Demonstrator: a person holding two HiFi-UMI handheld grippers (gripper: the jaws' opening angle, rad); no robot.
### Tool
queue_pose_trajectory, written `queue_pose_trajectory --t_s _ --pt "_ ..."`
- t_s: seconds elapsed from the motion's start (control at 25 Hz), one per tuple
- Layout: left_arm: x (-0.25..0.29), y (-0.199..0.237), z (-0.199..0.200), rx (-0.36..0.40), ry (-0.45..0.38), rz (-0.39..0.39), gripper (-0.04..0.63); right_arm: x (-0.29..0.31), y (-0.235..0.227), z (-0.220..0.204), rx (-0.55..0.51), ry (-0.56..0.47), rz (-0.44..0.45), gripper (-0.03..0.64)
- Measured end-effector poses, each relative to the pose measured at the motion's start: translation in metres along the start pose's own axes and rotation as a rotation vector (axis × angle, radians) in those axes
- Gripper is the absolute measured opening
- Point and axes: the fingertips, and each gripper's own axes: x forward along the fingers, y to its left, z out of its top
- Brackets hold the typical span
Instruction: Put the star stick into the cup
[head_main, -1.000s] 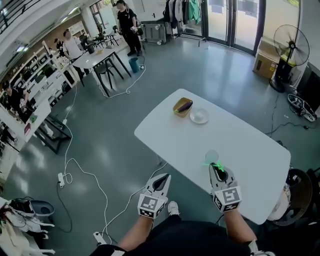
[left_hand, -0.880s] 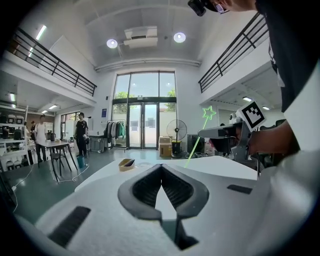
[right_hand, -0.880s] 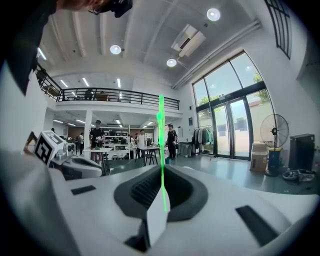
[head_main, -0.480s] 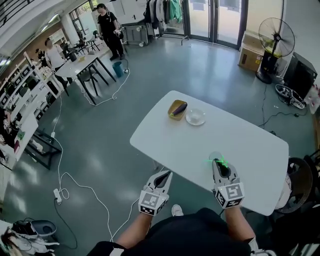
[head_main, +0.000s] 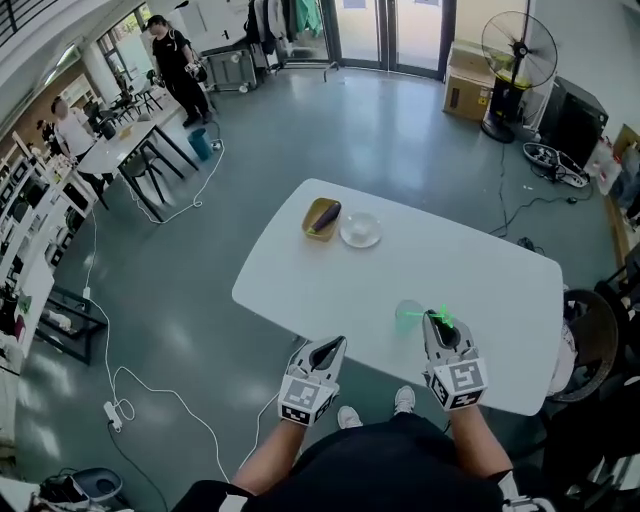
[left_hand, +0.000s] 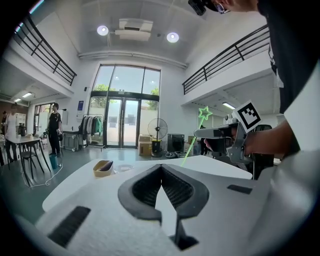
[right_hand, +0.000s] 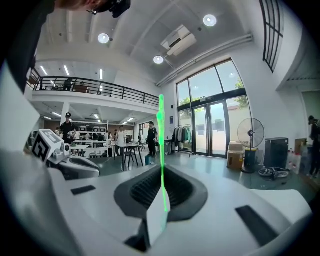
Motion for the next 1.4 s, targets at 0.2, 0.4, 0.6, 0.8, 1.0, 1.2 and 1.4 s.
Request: queue_pose_trajectory --t_s 0.2,0.4,0.6,0.8,1.0,1.2,1.4 --pt "0.033 -0.018 0.007 -0.005 -0.008 -0.029 0.011 -0.003 -0.03 -0.013 0.01 0.024 -0.013 0.02" --pt "0.059 -0.049 0.003 -0.006 0.011 -0.076 0.011 0.004 -0.051 -0.034 0.046 0.059 0.011 0.02" --pt "0.065 -0.052 0.002 -0.019 0.031 -0.048 0.011 0.019 -0.06 -0.058 0.089 0.107 0.037 0.02" --pt "0.066 -0.045 -0.005 -0.042 0.056 -0.005 0.011 0.034 -0.071 -0.083 0.19 0.152 0.054 0.02" --pt "0.065 -0.045 -0.014 -0.051 0.078 0.026 0.012 0.043 -0.076 -0.106 0.302 0.193 0.07 0.02" --pt "0.063 -0.042 -0.015 -0.051 0.087 0.059 0.011 0.05 -0.083 -0.123 0.392 0.221 0.063 0.02" --pt "0.054 -0.029 -0.009 -0.043 0.088 0.114 0.012 0.057 -0.08 -0.134 0.448 0.246 0.064 0.02"
